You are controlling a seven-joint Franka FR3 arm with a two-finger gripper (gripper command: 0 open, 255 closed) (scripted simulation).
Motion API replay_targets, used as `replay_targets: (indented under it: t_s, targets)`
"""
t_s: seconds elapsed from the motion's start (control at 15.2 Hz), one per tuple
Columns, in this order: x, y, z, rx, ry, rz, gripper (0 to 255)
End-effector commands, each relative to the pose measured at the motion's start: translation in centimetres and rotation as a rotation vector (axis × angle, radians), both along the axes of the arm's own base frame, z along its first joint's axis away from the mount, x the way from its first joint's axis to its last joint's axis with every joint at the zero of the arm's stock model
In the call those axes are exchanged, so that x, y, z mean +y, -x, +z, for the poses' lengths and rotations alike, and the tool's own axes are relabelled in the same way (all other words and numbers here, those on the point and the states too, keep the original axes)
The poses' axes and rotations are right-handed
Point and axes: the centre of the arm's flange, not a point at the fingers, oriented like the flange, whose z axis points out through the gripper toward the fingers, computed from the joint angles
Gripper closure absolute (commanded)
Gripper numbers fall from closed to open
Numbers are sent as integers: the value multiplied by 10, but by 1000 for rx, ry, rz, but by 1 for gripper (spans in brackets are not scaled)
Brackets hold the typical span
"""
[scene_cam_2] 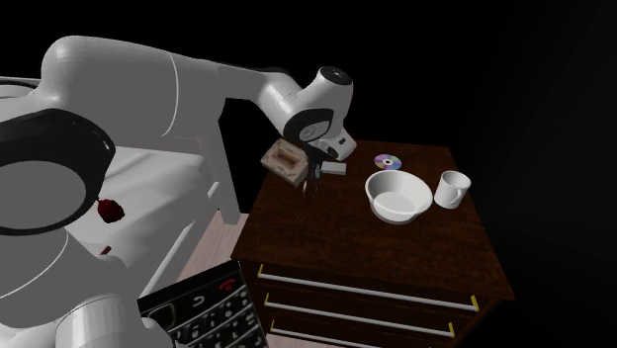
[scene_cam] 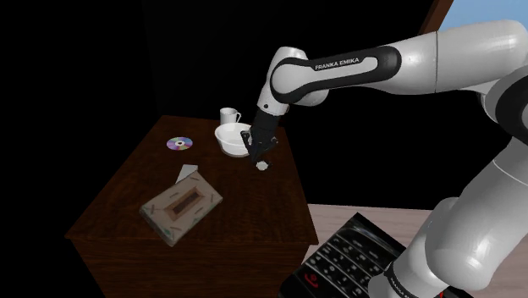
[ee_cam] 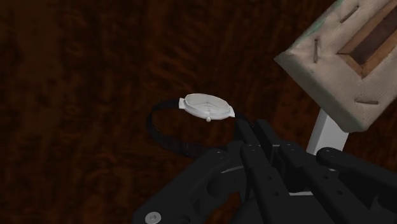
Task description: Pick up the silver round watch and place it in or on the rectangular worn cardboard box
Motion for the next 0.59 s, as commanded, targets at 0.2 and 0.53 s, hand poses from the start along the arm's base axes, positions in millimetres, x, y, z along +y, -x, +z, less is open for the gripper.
replay_targets:
  t_s: [0.2,0.53]
  targets:
    - [0,0,26,0,0,0,255]
    - [0,0,52,0,0,0,255]
